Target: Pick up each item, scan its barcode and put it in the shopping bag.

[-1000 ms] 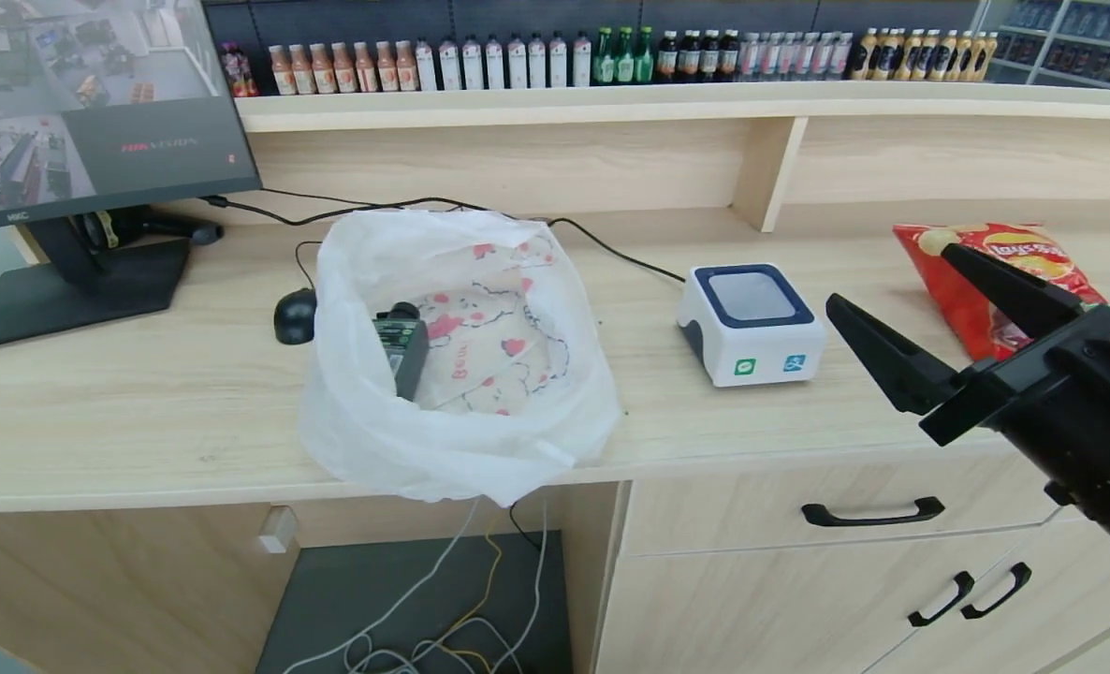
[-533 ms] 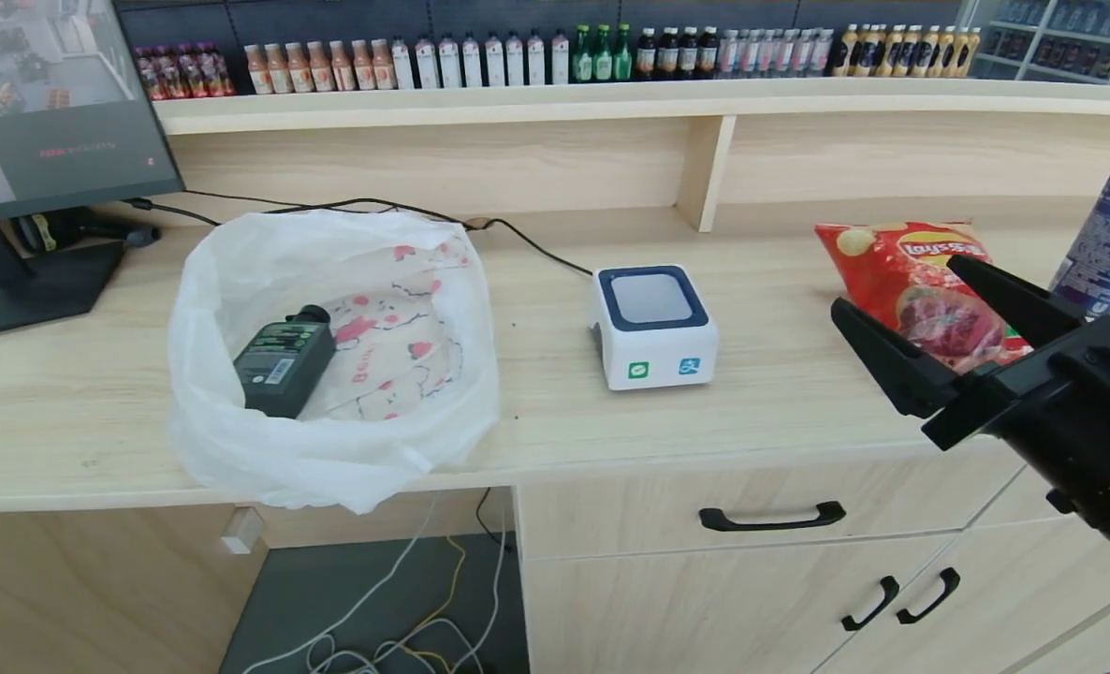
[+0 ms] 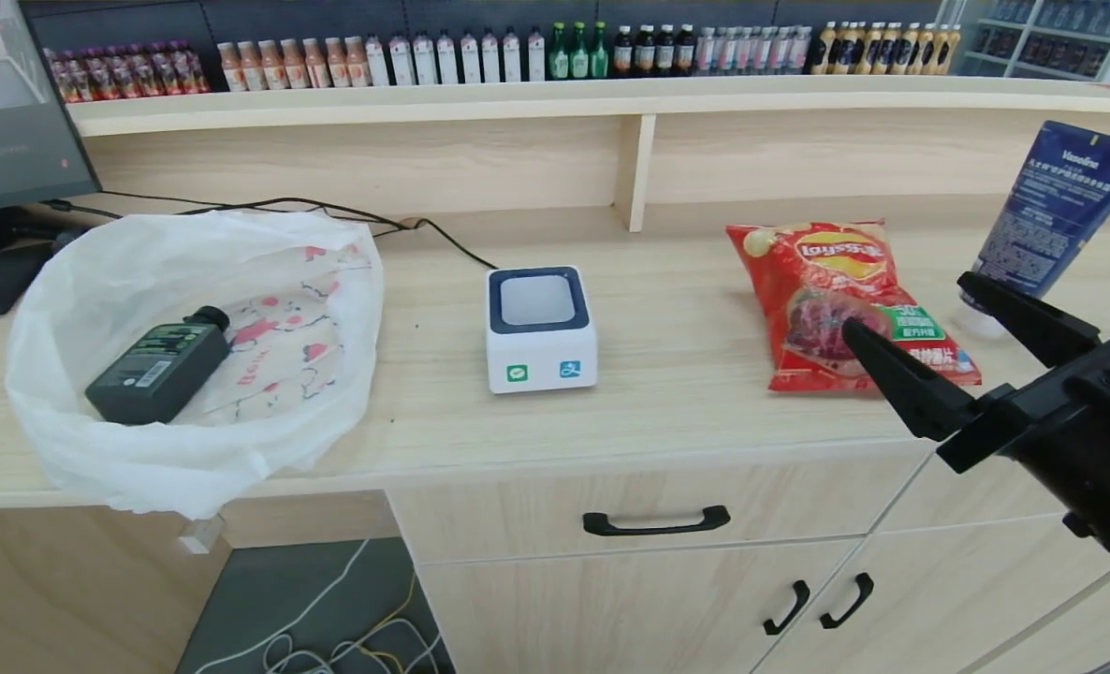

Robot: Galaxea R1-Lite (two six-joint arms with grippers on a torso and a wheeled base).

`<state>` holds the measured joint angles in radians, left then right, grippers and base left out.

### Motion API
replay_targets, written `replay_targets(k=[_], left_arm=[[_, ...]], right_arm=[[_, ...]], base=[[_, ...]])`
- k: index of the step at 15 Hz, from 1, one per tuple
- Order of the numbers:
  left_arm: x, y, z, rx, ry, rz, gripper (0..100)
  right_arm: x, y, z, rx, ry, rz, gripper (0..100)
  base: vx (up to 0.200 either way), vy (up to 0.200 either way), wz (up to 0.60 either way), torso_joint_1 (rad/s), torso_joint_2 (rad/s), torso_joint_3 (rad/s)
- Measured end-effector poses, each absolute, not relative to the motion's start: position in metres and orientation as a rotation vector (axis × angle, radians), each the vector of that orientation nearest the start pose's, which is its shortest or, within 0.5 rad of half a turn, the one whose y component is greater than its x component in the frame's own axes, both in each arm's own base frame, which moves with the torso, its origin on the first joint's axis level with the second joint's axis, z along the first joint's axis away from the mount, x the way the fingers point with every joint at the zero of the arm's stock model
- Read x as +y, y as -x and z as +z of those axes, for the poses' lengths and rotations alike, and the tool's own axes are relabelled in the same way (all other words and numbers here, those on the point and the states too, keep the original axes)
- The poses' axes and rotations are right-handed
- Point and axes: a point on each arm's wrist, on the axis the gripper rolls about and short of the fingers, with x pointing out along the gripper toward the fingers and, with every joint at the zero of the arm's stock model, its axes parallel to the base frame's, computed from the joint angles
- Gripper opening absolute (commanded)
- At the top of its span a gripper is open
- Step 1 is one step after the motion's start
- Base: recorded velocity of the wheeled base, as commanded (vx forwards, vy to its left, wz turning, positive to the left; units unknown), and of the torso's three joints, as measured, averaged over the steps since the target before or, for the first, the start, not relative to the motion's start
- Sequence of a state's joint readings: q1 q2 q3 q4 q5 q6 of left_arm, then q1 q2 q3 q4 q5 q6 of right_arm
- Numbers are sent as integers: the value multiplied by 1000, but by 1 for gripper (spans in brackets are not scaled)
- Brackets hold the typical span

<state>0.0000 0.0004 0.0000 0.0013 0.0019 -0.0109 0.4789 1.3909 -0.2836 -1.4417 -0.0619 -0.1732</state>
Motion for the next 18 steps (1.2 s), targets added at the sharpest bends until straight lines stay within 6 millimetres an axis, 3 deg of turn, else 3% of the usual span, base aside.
replay_targets(k=[7, 12, 14, 18], left_arm=[[0, 23, 75, 1, 4, 1, 100], [0, 23, 75, 2, 3, 0, 100], [0, 23, 75, 0, 3, 1, 100], [0, 23, 75, 1, 3, 1, 100]], right_arm=[[83, -157, 196, -322, 88, 402, 100], [99, -155, 200, -286, 90, 468, 100], [105, -159, 208, -280, 87, 465, 100], [132, -162, 255, -327, 28, 455, 100]], base=[[0, 0, 0, 0, 0, 0], [0, 0, 0, 0, 0, 0], [0, 0, 0, 0, 0, 0], [0, 0, 0, 0, 0, 0]])
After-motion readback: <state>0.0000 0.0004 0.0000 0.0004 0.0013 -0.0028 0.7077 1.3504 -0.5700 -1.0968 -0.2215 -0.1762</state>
